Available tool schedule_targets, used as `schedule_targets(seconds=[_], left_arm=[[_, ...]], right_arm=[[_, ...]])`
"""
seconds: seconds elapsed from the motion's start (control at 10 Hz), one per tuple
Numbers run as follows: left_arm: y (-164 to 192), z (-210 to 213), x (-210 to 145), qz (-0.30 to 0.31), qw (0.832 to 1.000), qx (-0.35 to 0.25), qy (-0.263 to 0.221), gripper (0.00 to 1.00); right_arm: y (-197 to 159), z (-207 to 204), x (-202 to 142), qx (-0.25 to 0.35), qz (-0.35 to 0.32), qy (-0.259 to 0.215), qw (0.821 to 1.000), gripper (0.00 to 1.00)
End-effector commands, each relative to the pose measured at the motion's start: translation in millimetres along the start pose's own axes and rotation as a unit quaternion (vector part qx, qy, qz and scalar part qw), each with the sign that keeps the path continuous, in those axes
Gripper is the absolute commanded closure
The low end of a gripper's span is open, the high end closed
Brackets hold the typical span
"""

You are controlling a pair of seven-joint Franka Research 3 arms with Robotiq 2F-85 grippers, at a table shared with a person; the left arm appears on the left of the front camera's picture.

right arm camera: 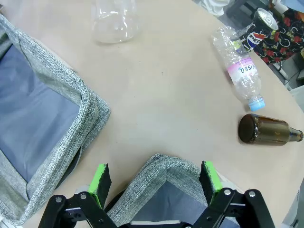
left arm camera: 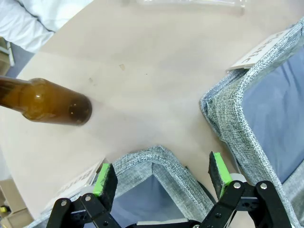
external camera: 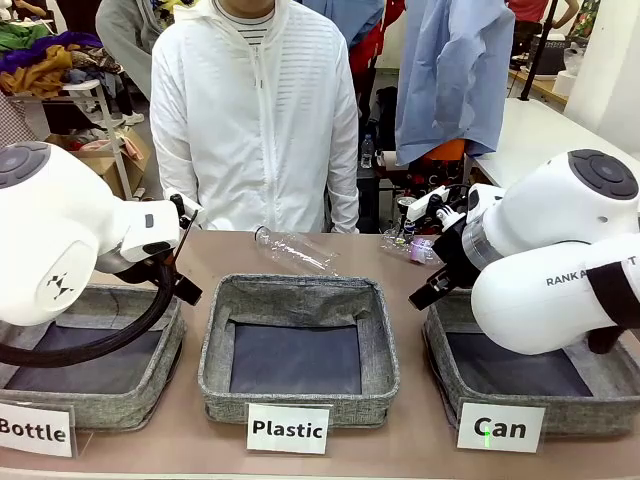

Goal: Sort the can waste into the basket.
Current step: Pick up the can waste from the table and place it in the right Fabric basket.

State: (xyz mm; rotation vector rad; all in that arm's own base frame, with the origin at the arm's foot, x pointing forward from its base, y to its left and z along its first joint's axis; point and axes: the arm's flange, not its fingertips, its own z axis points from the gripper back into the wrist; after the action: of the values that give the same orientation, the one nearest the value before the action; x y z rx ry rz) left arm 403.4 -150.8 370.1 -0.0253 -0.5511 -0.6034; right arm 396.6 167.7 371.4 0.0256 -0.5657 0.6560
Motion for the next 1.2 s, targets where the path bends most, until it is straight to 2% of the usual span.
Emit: schedule_targets(seconds=[0.0, 0.1, 0.2, 0.3, 0.4, 0.5, 0.6, 0.7, 0.8, 0.9, 1.0, 1.1], left_arm=[[-0.2, 0.1, 0.1, 0.0, 1.0, 0.0, 0.0, 0.0], [-0.2, 0.1, 0.1, 0.0, 1.0, 0.0, 0.0, 0.0], [0.0, 0.0, 0.0, 0.0, 1.0, 0.0, 0.0, 0.0], [-26.3, 62.0, 27.4, 0.007, 0.998, -0.05, -0.028, 0.0], [-39.5, 115.1, 41.2, 0.041, 0.992, -0.118, -0.035, 0.0], [-40.7, 159.2, 46.1, 0.063, 0.984, -0.158, -0.051, 0.0], [-27.8, 192.0, 25.3, 0.073, 0.97, -0.223, -0.063, 0.0], [-6.0, 215.3, -2.2, 0.094, 0.957, -0.261, -0.084, 0.0], [15.8, 223.9, -20.2, 0.099, 0.945, -0.297, -0.09, 0.0], [61.3, 231.1, -51.1, 0.138, 0.922, -0.344, -0.113, 0.0], [94.8, 220.2, -89.1, 0.212, 0.896, -0.367, -0.134, 0.0], [124.4, 204.6, -123.8, 0.289, 0.86, -0.395, -0.142, 0.0]], right_arm=[[-0.1, 0.0, 0.0, 0.0, 0.0, 0.0, 1.0, 0.0], [0.0, 0.0, 0.0, 0.0, 0.0, 0.0, 1.0, 0.0], [-8.3, 32.0, 8.0, 0.048, -0.02, -0.017, 0.999, 0.0], [-16.0, 83.5, 18.8, 0.072, -0.095, -0.005, 0.993, 0.0], [-21.2, 127.8, 20.4, 0.106, -0.158, 0.005, 0.982, 0.0], [-29.5, 166.0, 12.0, 0.129, -0.19, -0.006, 0.973, 0.0], [-37.1, 190.8, -8.5, 0.167, -0.211, -0.015, 0.963, 0.0], [-54.7, 207.8, -40.1, 0.221, -0.238, -0.027, 0.946, 0.0], [-76.6, 215.5, -72.0, 0.244, -0.287, -0.049, 0.925, 0.0], [-98.4, 220.7, -102.4, 0.268, -0.326, -0.079, 0.903, 0.0], [-122.0, 226.2, -142.5, 0.295, -0.352, -0.117, 0.881, 0.0], [-144.9, 227.7, -179.1, 0.311, -0.394, -0.149, 0.852, 0.0]])
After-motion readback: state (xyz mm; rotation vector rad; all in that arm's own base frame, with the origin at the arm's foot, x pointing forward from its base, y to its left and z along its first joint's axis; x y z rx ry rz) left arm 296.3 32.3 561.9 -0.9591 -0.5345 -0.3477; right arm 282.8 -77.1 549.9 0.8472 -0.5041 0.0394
